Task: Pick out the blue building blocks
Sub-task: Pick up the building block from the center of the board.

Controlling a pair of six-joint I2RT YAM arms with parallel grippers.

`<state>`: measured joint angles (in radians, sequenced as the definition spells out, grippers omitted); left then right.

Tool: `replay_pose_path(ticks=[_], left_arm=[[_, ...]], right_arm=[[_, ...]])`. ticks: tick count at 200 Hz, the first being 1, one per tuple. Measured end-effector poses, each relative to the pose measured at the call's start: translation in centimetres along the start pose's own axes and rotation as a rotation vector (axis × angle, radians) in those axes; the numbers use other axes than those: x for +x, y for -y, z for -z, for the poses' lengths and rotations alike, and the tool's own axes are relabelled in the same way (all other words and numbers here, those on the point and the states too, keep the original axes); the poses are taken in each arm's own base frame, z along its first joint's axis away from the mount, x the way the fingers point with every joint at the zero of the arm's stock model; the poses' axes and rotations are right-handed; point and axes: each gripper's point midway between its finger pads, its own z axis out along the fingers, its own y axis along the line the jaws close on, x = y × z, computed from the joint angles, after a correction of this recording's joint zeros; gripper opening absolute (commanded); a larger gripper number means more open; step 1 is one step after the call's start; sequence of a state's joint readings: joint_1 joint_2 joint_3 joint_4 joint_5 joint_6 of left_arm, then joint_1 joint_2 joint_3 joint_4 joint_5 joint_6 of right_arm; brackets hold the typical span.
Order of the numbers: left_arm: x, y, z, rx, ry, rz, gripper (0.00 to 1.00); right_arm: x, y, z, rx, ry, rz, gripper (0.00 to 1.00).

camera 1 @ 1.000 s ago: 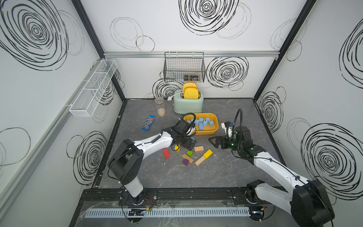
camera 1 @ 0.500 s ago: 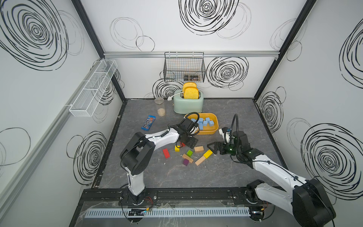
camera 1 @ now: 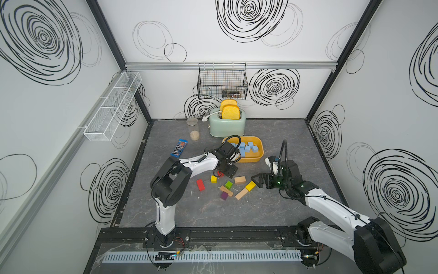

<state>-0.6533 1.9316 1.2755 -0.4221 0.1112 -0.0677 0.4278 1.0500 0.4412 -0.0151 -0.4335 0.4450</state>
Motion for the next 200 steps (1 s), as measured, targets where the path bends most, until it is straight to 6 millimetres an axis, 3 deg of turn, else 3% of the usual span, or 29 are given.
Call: replay_pose_path(ticks=[80, 200], left_arm=[[-0.8, -0.2, -0.4, -0.014, -0.021, -0.002, 0.66], [0.9, -0.6, 0.1, -0.031, -0.075, 0.0, 0.63]], right_arm=[[0.1, 0.4, 0.1, 0.023, 0.002, -0.001, 0.98], [0.0, 0.9, 0.1, 0.049, 0.009, -0.001, 0.98]])
